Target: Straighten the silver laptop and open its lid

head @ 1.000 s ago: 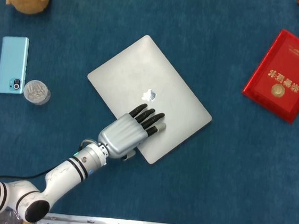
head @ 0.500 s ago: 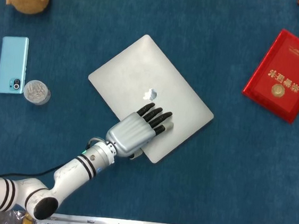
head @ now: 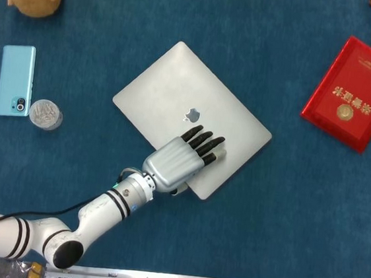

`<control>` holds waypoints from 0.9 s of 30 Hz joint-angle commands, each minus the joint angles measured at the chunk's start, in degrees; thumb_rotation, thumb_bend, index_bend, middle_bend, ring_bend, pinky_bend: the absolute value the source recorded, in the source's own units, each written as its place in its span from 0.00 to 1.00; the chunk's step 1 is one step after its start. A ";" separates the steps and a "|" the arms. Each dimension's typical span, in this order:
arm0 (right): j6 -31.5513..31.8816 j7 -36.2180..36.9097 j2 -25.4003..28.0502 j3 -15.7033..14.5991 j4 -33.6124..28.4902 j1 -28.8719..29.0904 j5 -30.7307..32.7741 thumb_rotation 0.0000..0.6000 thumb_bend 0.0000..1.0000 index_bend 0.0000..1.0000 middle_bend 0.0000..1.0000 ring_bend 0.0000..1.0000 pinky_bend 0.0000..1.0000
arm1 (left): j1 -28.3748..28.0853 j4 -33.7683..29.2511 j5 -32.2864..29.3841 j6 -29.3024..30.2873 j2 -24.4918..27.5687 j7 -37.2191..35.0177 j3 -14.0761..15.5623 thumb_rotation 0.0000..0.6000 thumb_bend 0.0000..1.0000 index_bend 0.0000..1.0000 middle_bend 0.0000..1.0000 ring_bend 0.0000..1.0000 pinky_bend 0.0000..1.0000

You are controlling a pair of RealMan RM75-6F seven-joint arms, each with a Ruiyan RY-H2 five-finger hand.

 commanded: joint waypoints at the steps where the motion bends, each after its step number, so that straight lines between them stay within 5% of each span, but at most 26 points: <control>1: 0.06 0.11 0.09 -0.02 0.00 -0.09 0.00 1.00 0.13 0.00 0.02 0.00 0.03 | -0.51 0.12 -0.60 -0.18 -0.57 0.38 -0.52 1.00 0.26 0.00 0.00 0.00 0.00; 9: 0.53 0.44 0.60 0.09 -0.35 -0.39 -0.20 1.00 0.13 0.00 0.02 0.00 0.03 | -1.52 -0.74 -2.17 0.28 -0.12 2.34 -1.10 1.00 0.26 0.00 0.00 0.00 0.00; 19: 0.43 0.55 0.08 0.09 -0.66 -0.12 -0.86 1.00 0.13 0.00 0.02 0.00 0.03 | -2.03 -5.80 -2.62 2.35 7.37 6.69 -0.25 1.00 0.26 0.00 0.00 0.00 0.00; 27: 0.32 0.22 -0.60 0.01 -1.00 0.20 -1.41 1.00 0.13 0.00 0.02 0.00 0.03 | -4.93 -5.64 -6.76 0.07 11.36 6.04 -3.59 1.00 0.26 0.00 0.00 0.00 0.00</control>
